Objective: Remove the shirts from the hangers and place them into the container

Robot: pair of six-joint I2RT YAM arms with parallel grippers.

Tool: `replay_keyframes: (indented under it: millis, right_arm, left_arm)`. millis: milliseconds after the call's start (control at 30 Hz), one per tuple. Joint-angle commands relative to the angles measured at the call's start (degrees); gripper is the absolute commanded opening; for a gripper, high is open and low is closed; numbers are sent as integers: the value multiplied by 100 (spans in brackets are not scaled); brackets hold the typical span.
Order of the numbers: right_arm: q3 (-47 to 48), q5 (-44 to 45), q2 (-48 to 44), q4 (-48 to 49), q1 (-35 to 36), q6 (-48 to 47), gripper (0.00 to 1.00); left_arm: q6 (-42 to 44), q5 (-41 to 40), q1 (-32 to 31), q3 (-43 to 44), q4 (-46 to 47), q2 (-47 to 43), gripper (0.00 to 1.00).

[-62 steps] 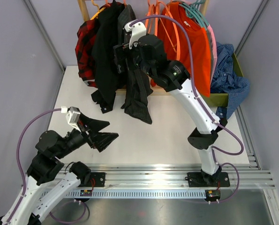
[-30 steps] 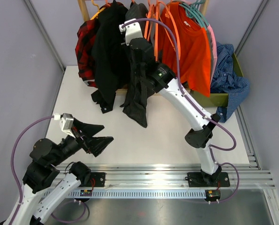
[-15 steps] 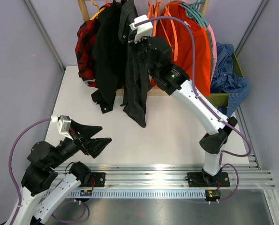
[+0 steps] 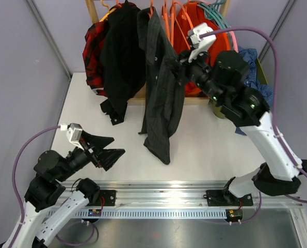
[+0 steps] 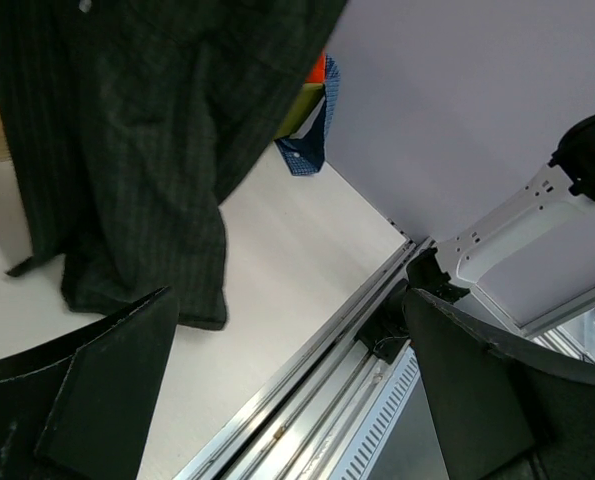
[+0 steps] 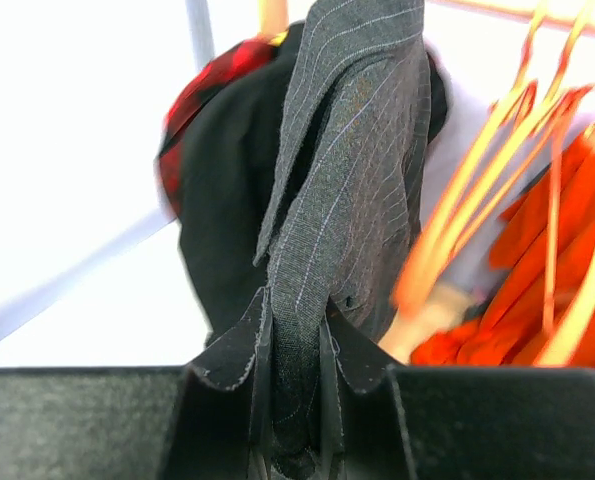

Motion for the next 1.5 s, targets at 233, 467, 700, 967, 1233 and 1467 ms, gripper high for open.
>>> replay_keyframes:
  millis: [233,467,700,967,1233,1467]
  right_arm:
    - [-1547,-1421,-2028,-1460,176,863,0]
    - [-2408,-1578,-2715,-2155,185,1215,0]
    - [-2972,-2106,-3261,-1804,193,1374,0]
    - [-3095,-2765,-3349,-1531,185,1461,0]
    - [-3122,-2933,-3384,-1461,185,1549,0]
    - [-3139,-2968,-3454,-1452,185,1576,0]
  left_arm:
    - [40,416,5,1021,1135,1127,99]
    - [145,153,5,1637,1672,2024,99]
    - [-82,214,-4,1603,2865,2990,99]
    - [-65,-348,-469,1603,3755,3792,99]
    - [-144,-559,-645,1647,4301,4205,99]
    - [-241,-699,-654,1665,4520,4425,99]
